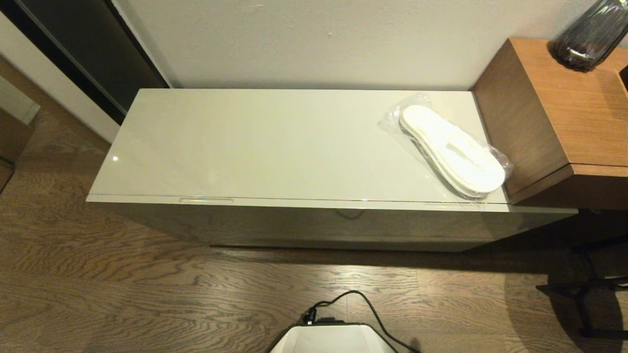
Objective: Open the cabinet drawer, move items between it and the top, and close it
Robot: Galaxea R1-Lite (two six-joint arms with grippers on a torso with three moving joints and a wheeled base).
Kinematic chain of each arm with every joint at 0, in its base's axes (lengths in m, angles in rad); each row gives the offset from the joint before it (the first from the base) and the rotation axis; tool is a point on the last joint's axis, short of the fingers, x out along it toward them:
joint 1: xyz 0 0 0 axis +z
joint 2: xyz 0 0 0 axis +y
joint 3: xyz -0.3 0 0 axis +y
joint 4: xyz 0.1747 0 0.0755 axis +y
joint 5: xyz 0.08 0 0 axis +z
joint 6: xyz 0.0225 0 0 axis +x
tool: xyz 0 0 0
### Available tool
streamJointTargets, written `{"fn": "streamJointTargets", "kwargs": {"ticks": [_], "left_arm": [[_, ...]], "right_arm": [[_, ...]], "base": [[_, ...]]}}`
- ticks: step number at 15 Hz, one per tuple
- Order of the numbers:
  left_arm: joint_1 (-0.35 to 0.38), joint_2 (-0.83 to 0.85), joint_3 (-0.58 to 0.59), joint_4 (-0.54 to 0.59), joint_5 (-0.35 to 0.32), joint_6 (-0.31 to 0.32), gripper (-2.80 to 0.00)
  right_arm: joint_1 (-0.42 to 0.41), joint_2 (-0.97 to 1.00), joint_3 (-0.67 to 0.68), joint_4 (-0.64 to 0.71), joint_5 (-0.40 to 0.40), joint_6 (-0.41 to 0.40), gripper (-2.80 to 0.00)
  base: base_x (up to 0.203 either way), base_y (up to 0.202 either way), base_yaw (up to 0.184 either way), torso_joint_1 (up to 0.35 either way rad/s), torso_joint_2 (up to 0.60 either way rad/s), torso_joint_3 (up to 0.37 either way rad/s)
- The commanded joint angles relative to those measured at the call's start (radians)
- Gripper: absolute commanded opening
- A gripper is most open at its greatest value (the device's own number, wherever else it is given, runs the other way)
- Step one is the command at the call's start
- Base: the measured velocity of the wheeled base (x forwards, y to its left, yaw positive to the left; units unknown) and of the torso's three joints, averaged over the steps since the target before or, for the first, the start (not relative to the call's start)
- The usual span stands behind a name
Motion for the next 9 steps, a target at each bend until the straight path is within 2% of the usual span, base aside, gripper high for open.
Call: {"fn": "streamJointTargets", "kwargs": {"ticks": [1, 3, 5, 9], "left_arm": [[0.0, 0.001, 0.0, 0.0, 0.0, 0.001, -2.8], [0.0, 0.001, 0.0, 0.0, 0.0, 0.001, -2.8], [0.0, 0.001, 0.0, 0.0, 0.0, -0.001, -2.8], [0.0, 0.001, 0.001, 0.0, 0.0, 0.001, -2.8]], "right_arm": [[-0.045, -0.274, -0.003, 0.308, 0.072, -0.006, -2.8], [-0.024, -0.435, -0.017, 0.446, 0.165, -0.008, -2.8], [-0.007, -0.485, -0.011, 0.497, 0.243, 0.002, -2.8], [-0.007, -0.485, -0.001, 0.48, 0.247, -0.025, -2.8]], "base": [[0.0, 0.0, 0.0, 0.0, 0.0, 0.0], [0.0, 0.0, 0.0, 0.0, 0.0, 0.0], [0.0, 0.0, 0.0, 0.0, 0.0, 0.0], [0.0, 0.0, 0.0, 0.0, 0.0, 0.0]]}}
